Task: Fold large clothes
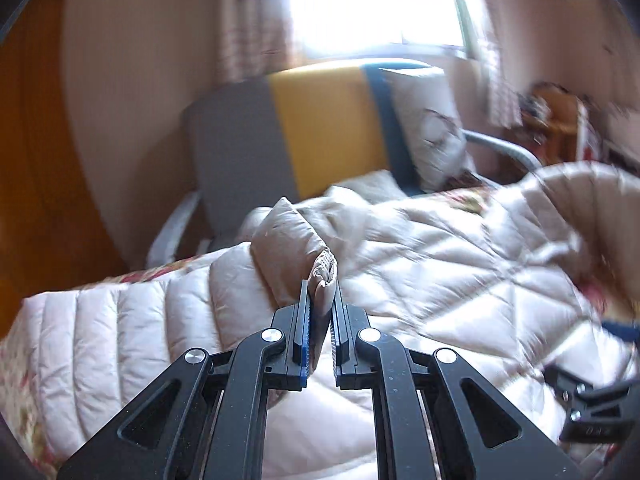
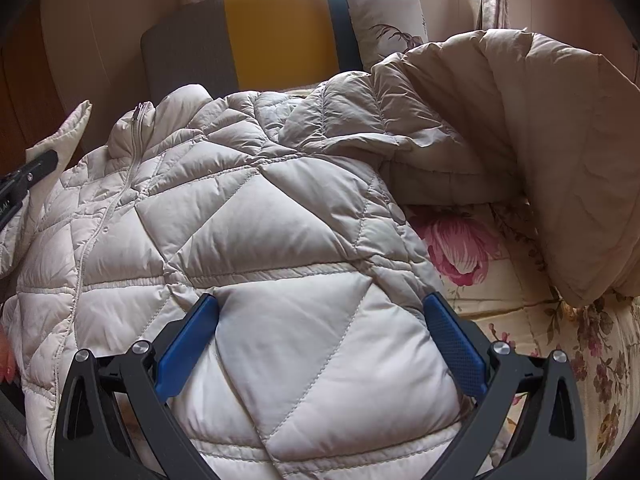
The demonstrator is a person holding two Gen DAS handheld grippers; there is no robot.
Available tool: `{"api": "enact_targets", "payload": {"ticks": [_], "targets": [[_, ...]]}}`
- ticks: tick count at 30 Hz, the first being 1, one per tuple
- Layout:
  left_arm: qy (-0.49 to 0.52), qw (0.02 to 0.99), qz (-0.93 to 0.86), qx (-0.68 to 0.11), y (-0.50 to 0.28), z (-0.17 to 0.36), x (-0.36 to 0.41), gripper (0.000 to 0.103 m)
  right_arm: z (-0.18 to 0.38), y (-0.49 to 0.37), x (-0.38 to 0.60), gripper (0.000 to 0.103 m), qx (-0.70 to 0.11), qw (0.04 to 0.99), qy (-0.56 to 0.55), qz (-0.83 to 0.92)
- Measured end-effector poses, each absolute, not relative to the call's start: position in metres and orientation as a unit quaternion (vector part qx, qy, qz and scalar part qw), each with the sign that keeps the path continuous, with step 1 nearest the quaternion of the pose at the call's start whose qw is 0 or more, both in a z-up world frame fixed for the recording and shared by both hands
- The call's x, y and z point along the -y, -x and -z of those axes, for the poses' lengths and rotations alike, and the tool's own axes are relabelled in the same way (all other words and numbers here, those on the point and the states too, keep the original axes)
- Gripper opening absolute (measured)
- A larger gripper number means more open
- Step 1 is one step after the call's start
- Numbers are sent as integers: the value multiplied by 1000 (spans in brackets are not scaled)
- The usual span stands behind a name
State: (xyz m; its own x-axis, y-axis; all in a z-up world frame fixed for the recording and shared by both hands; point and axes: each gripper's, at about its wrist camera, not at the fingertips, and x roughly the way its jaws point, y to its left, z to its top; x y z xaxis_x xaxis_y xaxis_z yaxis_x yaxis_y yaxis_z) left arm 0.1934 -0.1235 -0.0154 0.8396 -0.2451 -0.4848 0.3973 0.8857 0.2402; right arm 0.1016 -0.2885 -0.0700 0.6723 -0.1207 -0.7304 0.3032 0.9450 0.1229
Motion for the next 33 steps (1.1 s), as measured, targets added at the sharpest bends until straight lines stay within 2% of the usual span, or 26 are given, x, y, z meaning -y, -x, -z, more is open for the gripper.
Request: {"api": "enact_targets", "payload": {"ticks": [4,6,8,9,10,11,12,19,20,21,22,26,28,33], "targets": [[-219,923,217,-230,-185,36,145,7,70,-102,289,101,-389,906,-117,118],[-237,906,237,-258,-188,46,152,7,71,-102,289,101,-389,906,-117,118],[-246,900,237,-271,-187,48,157,15,71,-102,289,101,-389,906,-117,118],[-244,899,236,-276,-186,47,155,35,71,-102,289,101,-389,906,-117,117],[-231,903,236,-276,-182,41,147,61,71,-102,289,101,-389,906,-118,117],[-214,908,236,-271,-179,34,140,72,71,-102,289,101,-389,906,-118,117],[-190,915,240,-264,-173,25,130,76,71,-102,289,101,-389,906,-118,117],[-43,951,164,-260,-164,-27,30,75,70,-102,289,101,-389,906,-117,118],[-19,958,133,-254,-167,-32,6,69,70,-102,289,101,-389,906,-117,118],[-5,962,112,-249,-168,-35,-9,48,70,-102,289,101,-390,906,-117,118],[17,969,64,-239,-169,-40,-36,35,70,-102,288,101,-390,906,-115,119],[98,972,-49,-208,-173,-44,-117,34,70,-103,288,101,-390,906,-113,120],[103,966,-42,-231,-187,-37,-132,34,70,-104,288,101,-391,906,-112,121],[-28,967,-7,-254,-219,-15,-97,34,70,-104,288,101,-392,905,-111,121]]}}
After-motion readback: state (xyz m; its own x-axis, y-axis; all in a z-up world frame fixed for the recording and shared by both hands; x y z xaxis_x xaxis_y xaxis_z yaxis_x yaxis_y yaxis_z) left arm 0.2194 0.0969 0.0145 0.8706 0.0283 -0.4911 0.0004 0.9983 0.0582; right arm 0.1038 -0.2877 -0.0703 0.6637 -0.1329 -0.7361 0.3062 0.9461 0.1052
